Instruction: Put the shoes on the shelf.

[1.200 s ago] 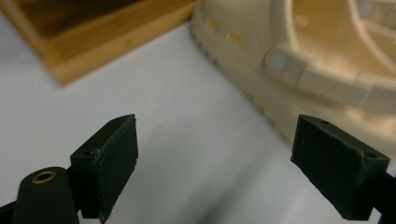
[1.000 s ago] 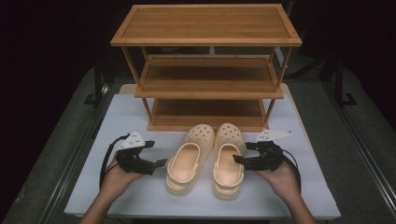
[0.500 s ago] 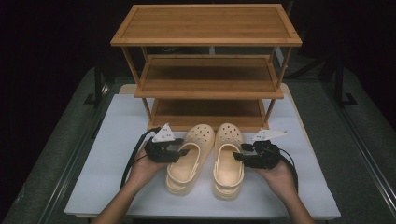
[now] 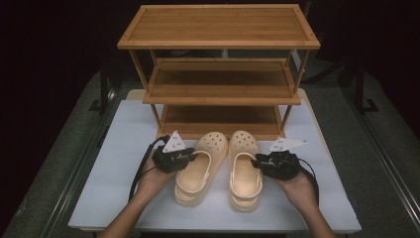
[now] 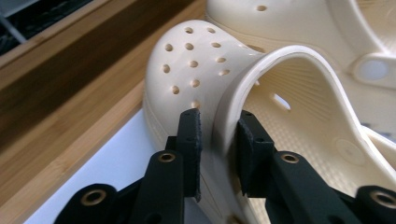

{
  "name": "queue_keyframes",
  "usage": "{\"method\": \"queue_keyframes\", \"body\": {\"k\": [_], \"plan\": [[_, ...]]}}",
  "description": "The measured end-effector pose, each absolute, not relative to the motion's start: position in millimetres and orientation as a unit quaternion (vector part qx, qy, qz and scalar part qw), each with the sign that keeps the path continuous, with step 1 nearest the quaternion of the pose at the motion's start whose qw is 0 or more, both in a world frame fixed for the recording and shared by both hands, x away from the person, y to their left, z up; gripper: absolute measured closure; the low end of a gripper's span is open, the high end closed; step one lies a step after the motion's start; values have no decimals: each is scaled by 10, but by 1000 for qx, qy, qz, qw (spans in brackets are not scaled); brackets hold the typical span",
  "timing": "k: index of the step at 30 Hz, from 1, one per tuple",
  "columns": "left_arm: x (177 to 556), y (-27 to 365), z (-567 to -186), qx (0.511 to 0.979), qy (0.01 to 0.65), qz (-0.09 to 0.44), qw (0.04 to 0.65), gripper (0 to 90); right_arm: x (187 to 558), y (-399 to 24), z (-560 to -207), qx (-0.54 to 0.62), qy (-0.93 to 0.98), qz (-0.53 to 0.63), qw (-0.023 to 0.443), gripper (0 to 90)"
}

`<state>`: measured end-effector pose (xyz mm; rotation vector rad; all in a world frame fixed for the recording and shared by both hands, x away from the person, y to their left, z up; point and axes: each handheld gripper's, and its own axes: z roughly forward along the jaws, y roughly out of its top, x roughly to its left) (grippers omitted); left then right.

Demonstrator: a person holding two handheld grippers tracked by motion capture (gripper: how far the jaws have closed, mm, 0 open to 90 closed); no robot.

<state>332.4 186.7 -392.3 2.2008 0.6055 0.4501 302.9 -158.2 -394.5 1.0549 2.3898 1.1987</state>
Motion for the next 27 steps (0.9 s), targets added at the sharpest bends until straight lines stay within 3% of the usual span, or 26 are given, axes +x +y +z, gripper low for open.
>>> {"method": "queue_keyframes", "body": {"k": [11, 27], "plan": [[3332, 1925, -3855, 855, 266, 212, 392, 815, 3016, -1735, -3887, 376, 811, 403, 196, 836], [3663, 1944, -3647, 829, 307, 241, 401, 829, 3378, -1768, -3745, 377, 796, 410, 238, 844]]}}
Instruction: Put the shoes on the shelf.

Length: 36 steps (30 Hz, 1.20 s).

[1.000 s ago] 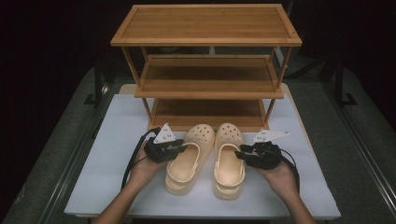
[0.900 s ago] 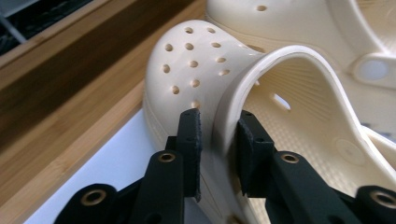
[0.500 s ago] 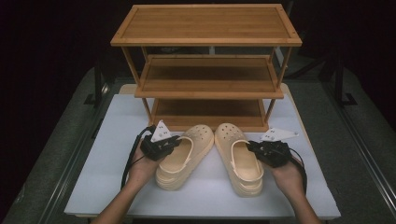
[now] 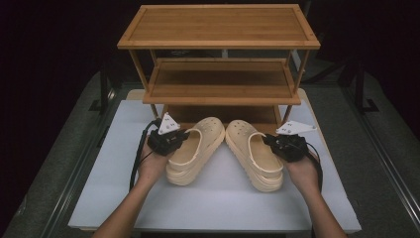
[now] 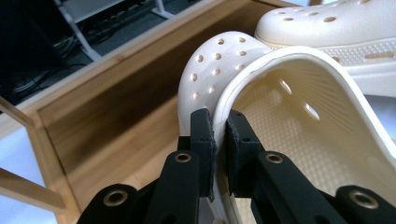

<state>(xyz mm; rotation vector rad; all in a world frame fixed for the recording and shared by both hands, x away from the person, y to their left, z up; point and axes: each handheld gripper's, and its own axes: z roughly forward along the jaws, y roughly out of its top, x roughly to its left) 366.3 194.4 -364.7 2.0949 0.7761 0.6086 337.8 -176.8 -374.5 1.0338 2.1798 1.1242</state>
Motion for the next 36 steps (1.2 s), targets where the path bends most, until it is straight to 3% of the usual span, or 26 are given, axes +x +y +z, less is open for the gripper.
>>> {"method": "queue_keyframes", "body": {"k": [15, 29, 36], "plan": [[4108, 1752, -3701, 799, 342, 286, 404, 829, 3966, -1560, -3803, 390, 782, 401, 276, 843], [4255, 1584, -3842, 784, 354, 349, 373, 830, 4181, -1414, -3895, 405, 767, 389, 310, 843], [4307, 1558, -3905, 782, 361, 354, 364, 830, 4203, -1393, -3906, 408, 762, 389, 318, 842]]}}
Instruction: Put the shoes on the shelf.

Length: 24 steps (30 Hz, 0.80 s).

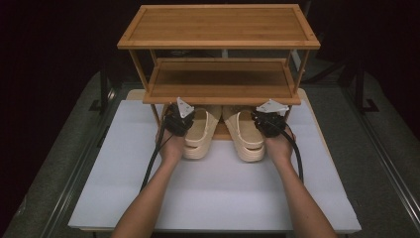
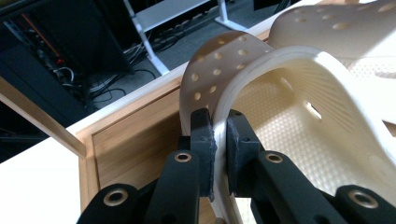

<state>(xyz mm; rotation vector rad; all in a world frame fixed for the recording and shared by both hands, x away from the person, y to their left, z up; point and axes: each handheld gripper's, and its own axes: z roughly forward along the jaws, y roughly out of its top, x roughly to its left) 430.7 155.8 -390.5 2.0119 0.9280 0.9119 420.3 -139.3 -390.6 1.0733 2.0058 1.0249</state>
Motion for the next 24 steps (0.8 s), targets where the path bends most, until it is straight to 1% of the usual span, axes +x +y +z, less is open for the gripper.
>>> {"method": "queue_keyframes", "body": {"k": [5, 9, 10, 13, 14, 16, 18, 21, 23, 24], "plan": [[4328, 1526, -3969, 787, 361, 347, 361, 810, 4219, -1364, -3941, 411, 763, 388, 315, 840], [4315, 1506, -3972, 782, 361, 337, 381, 740, 4223, -1349, -3971, 410, 769, 384, 304, 820], [4311, 1520, -3947, 780, 363, 330, 389, 697, 4221, -1349, -3976, 408, 770, 389, 299, 808], [4295, 1579, -3884, 780, 367, 313, 399, 566, 4210, -1368, -3958, 413, 770, 398, 281, 733], [4285, 1603, -3865, 779, 369, 302, 407, 547, 4204, -1381, -3950, 414, 769, 403, 273, 704], [4256, 1668, -3810, 784, 370, 277, 414, 471, 4172, -1419, -3916, 419, 768, 407, 262, 623], [4196, 1763, -3739, 786, 367, 255, 428, 430, 4136, -1452, -3888, 418, 772, 409, 248, 563], [4096, 1896, -3673, 786, 360, 233, 445, 371, 4025, -1538, -3841, 419, 776, 416, 225, 451], [4007, 2005, -3653, 791, 351, 209, 455, 322, 3939, -1601, -3818, 420, 778, 418, 209, 381], [3976, 2038, -3654, 794, 348, 204, 456, 303, 3895, -1634, -3810, 418, 779, 421, 201, 361]]}}
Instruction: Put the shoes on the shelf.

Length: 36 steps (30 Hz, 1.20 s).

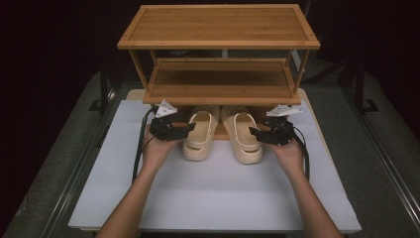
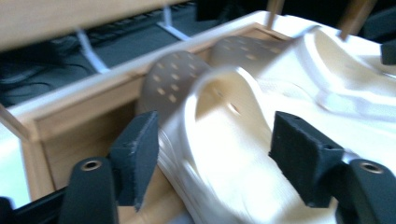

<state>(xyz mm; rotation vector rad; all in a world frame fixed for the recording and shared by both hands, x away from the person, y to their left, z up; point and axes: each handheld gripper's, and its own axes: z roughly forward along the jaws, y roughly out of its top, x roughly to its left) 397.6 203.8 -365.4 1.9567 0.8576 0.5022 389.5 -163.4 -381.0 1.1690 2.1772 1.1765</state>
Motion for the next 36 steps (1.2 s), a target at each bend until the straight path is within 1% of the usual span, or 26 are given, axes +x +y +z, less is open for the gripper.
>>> {"method": "queue_keyframes", "body": {"k": [2, 5, 7, 9, 11, 15, 18, 21, 25, 28, 36], "plan": [[3900, 2122, -3674, 801, 335, 189, 458, 263, 3811, -1685, -3802, 418, 783, 421, 189, 293], [3821, 2221, -3730, 809, 325, 175, 458, 186, 3659, -1761, -3825, 414, 789, 420, 170, 247], [3769, 2280, -3800, 813, 323, 162, 457, 163, 3560, -1820, -3866, 411, 791, 424, 158, 190], [3746, 2305, -3874, 820, 320, 148, 451, 148, 3500, -1852, -3902, 408, 793, 423, 157, 176], [3734, 2311, -3961, 828, 320, 137, 441, 106, 3465, -1891, -3947, 408, 793, 428, 148, 142], [3767, 2257, -4099, 841, 309, 127, 425, 79, 3460, -1908, -4057, 406, 796, 429, 129, 128], [3787, 2168, -4174, 849, 299, 123, 419, 79, 3499, -1859, -4145, 402, 807, 418, 116, 96], [3814, 2094, -4249, 856, 290, 121, 410, 36, 3541, -1798, -4219, 392, 814, 415, 105, 96], [3844, 2029, -4331, 862, 282, 115, 405, 28, 3596, -1717, -4292, 384, 818, 419, 86, 88], [3858, 2005, -4360, 862, 281, 116, 405, 14, 3611, -1661, -4326, 377, 825, 412, 81, 78], [3890, 1966, -4366, 861, 279, 118, 408, 13, 3659, -1600, -4345, 377, 825, 414, 79, 69]]}}
